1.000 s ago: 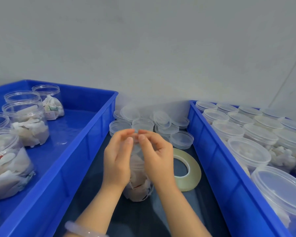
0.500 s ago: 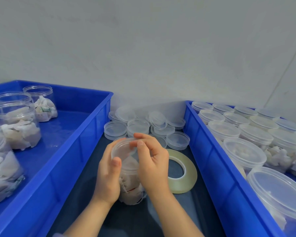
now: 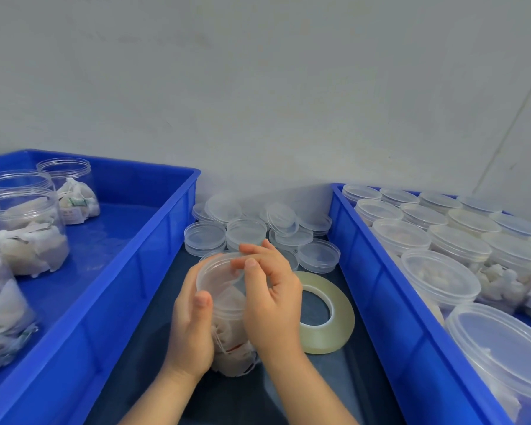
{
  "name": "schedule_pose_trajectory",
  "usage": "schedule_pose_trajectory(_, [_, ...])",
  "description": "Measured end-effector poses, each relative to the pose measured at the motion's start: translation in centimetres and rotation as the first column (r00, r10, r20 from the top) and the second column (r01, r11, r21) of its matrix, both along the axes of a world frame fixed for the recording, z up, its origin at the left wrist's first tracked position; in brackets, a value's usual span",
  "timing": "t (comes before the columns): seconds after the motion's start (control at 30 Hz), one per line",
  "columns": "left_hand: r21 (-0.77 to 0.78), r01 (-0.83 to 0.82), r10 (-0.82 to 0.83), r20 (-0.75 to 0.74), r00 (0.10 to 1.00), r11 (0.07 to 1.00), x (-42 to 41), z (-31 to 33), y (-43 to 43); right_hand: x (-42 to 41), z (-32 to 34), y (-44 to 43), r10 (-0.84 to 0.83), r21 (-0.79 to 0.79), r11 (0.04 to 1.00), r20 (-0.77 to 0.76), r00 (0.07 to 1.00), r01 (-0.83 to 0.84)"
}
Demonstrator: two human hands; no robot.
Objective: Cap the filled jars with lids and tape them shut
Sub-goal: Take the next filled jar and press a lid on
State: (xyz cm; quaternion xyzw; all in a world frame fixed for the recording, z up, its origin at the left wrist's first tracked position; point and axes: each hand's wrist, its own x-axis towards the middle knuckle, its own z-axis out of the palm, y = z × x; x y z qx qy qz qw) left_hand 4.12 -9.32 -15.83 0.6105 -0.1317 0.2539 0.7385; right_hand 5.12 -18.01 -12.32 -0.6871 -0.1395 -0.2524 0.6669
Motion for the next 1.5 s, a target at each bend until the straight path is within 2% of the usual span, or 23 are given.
schedule_pose_trajectory(0.17, [-0.001,0.012,-0.012,0.016,1.0,1.0,0.2,-0.1,0.0,-0.1,0.2,0.0,0.037,0.009,0.999,-0.031,0.999,-0.036])
schedule_pose_trajectory(0.27, [-0.046,0.011,-0.012,-0.024,1.0,0.999,0.5,-0.2,0.0,-0.6,1.1,-0.4,0.022,-0.198,0.98,-0.037,0.999,-0.029])
schedule_pose_trajectory(0.3, [-0.061,0.011,-0.014,-0.044,0.999,0.998,0.6,-0.2,0.0,-0.7,1.7,-0.8,0.034,-0.323,0.945,-0.063,0.997,-0.053])
schedule_pose_trajectory(0.37, [-0.071,-0.01,0.005,-0.077,0.997,0.997,0.7,-0.2,0.1,-0.7,3.0,-2.2,0.066,-0.589,0.796,-0.142,0.988,-0.138])
schedule_pose_trajectory(0.43, [-0.05,-0.068,0.063,-0.086,0.994,0.996,0.5,-0.1,0.0,-0.6,4.2,-3.8,0.095,-0.696,0.676,-0.244,0.965,-0.242])
schedule_pose_trajectory(0.5, [-0.036,-0.119,0.115,-0.097,0.989,0.992,0.4,-0.4,-0.2,-0.6,4.8,-4.8,0.123,-0.695,0.648,-0.309,0.943,-0.312])
schedule_pose_trajectory(0.57, [-0.029,-0.138,0.134,-0.113,0.985,0.99,0.4,-0.5,-0.2,-0.6,4.9,-4.9,0.111,-0.685,0.659,-0.322,0.94,-0.312])
schedule_pose_trajectory(0.77, [-0.057,-0.021,0.017,-0.08,0.997,0.998,0.5,-0.4,0.1,-0.9,3.7,-2.9,0.158,-0.685,0.681,-0.207,0.965,-0.259])
schedule_pose_trajectory(0.97, [-0.079,-0.063,0.056,-0.086,0.995,0.995,0.8,-0.6,-0.1,-1.0,3.7,-2.2,0.108,-0.736,0.66,-0.11,0.988,-0.154])
schedule_pose_trajectory(1.07, [-0.172,-0.038,0.017,-0.12,0.993,0.984,1.0,-0.4,0.0,-1.7,4.3,-1.7,0.058,-0.784,0.613,-0.082,0.995,-0.1])
schedule_pose_trajectory(1.13, [-0.225,-0.01,-0.019,-0.128,0.992,0.974,1.0,-0.2,-0.1,-2.1,4.7,-1.8,0.051,-0.829,0.548,-0.1,0.994,-0.111])
schedule_pose_trajectory(1.2, [-0.22,-0.034,0.009,-0.116,0.993,0.975,0.9,-0.1,-0.2,-2.2,5.3,-2.3,0.078,-0.868,0.464,-0.163,0.984,-0.18])
schedule_pose_trajectory(1.27, [-0.183,-0.076,0.059,-0.095,0.994,0.98,0.7,-0.1,-0.4,-2.2,5.6,-3.1,0.112,-0.867,0.424,-0.236,0.965,-0.261])
schedule_pose_trajectory(1.37, [-0.139,-0.119,0.108,-0.088,0.99,0.983,0.6,-0.3,-0.4,-2.0,5.8,-3.3,0.068,-0.832,0.486,-0.269,0.961,-0.268])
schedule_pose_trajectory(1.5, [-0.143,-0.122,0.106,-0.116,0.988,0.982,0.5,-0.3,-0.2,-2.0,5.1,-2.2,-0.065,-0.815,0.561,-0.222,0.973,-0.149])
